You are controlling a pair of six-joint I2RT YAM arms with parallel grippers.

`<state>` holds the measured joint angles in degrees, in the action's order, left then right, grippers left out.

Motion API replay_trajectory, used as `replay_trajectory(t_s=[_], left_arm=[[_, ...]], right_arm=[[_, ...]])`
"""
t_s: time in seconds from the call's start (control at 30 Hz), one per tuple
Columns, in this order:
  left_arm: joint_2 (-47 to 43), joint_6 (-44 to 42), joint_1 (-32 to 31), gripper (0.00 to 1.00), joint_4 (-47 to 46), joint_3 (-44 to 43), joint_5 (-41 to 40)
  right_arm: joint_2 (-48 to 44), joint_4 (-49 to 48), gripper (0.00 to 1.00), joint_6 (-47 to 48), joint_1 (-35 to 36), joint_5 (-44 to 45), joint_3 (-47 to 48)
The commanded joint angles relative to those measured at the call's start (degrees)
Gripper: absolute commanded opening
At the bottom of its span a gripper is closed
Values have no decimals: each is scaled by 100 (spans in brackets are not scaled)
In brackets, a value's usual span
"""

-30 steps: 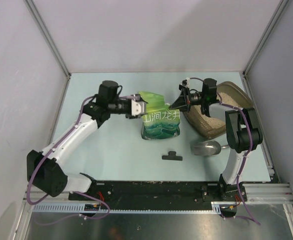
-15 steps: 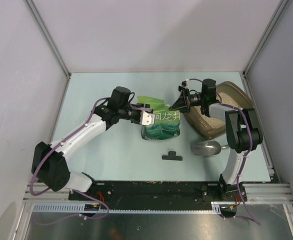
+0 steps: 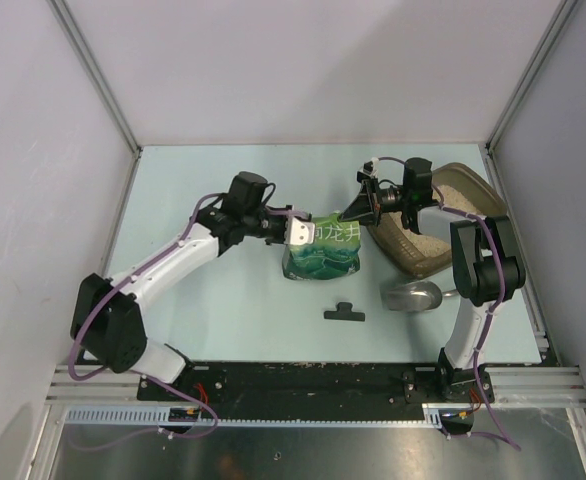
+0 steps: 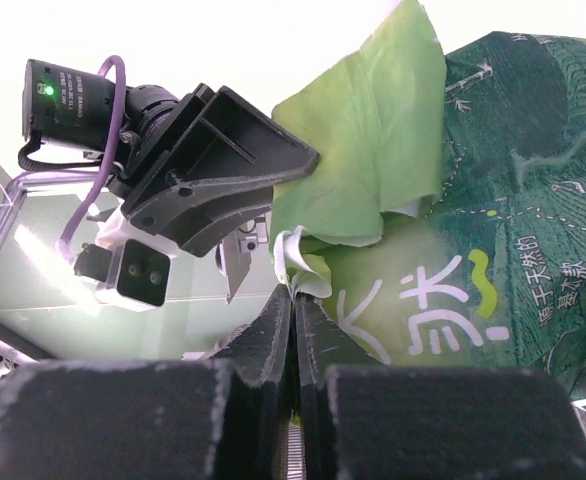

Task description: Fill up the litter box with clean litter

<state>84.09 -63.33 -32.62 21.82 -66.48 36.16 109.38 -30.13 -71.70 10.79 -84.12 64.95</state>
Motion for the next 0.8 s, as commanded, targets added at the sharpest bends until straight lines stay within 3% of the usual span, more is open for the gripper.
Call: replay_trajectory(t_s=[0.0, 0.13, 0.17, 0.23, 0.33, 0.5, 0.57, 0.63, 0.67, 0.7, 0.77], left_arm=[[125, 356, 28, 22, 32, -216, -39], [221, 795, 63, 13, 41, -313, 40], [221, 848, 80, 11, 50, -331, 84], [230, 971, 98, 9, 41, -348, 136], [221, 1051, 124, 8, 41, -331, 163], [186, 1209, 195, 8, 41, -296, 189], [177, 1227, 212, 7, 41, -296, 216], [195, 1227, 212, 7, 41, -313, 251], [195, 1244, 221, 7, 41, -322, 251], [212, 1296, 221, 7, 41, -374, 260], [274, 1367, 230, 7, 32, -410, 303]], right_arm=[[-356, 7, 0, 16, 20, -993, 167], [-365, -11, 4, 33, -173, -800, 167], [-365, 42, 15, 60, -321, -747, 167], [-426, 8, 27, 199, -524, -528, 167], [-506, -151, 34, 393, -946, -229, 176], [-856, -1203, 35, 683, -1237, -9, 238], [-1041, -1136, 36, 1147, -1298, 307, 290], [-1445, 395, 39, 3075, -1316, 860, 491], [-1638, 2265, 41, 4275, -1272, 1149, 919], [-1935, 3127, 42, 6445, -1159, 1691, 1123], [-2288, 5015, 41, 8699, -519, 2475, 1397]])
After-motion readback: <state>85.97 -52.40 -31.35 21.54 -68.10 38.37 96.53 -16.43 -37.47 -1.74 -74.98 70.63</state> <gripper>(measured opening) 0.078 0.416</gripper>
